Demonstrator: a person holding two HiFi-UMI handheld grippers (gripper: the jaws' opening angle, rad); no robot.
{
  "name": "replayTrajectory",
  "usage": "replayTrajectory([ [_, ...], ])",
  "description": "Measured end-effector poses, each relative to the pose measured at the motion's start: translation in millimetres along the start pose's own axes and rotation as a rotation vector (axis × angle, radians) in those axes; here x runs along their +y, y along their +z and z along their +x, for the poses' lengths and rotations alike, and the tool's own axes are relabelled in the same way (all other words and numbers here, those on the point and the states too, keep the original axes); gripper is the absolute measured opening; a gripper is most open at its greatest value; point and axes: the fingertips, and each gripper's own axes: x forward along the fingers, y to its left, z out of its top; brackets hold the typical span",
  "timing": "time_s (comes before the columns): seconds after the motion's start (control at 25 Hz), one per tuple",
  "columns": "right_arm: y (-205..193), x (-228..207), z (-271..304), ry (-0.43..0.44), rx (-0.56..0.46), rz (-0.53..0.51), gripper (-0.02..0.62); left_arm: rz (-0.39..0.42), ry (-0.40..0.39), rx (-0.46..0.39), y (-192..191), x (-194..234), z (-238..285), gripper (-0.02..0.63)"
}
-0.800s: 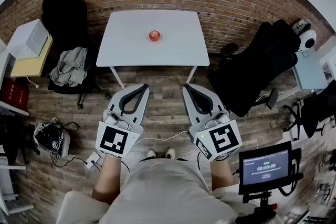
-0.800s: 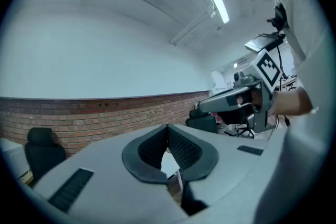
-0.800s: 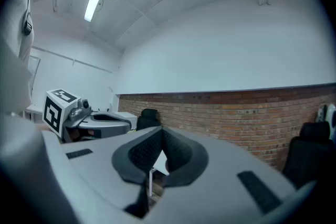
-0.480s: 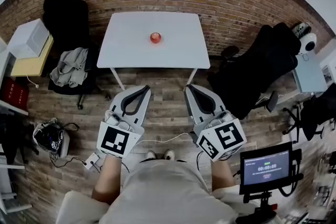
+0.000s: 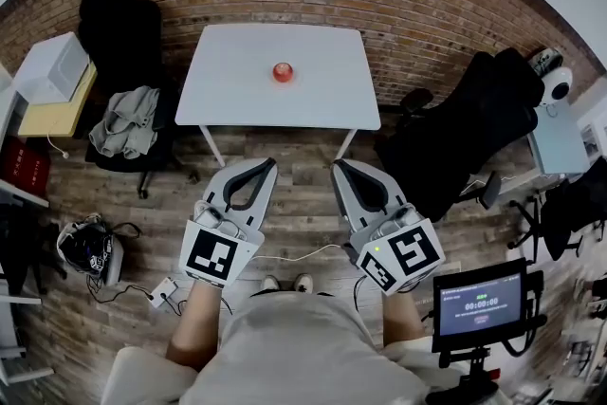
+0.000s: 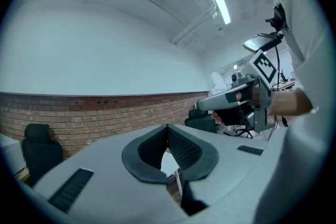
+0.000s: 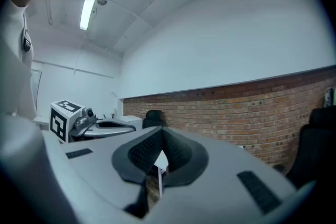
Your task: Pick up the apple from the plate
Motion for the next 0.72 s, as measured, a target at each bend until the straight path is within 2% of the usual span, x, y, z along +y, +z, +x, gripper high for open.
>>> replayTrajectory([
  [0.12,2,0,2,-0.001,0.001,-0.020,0.000,-0.005,0.001,-0.001,1,3,-1,0.003],
  [0.36,1,1,8,-0.007,0.015,0.014,0.000,-0.014,-0.009,0.010,-1,13,-2,0.003],
  [0.72,-14,36,11,-0.024,0.016,0.004,0.000,0.001,-0.046,0.024,-20,19,-26,0.003],
])
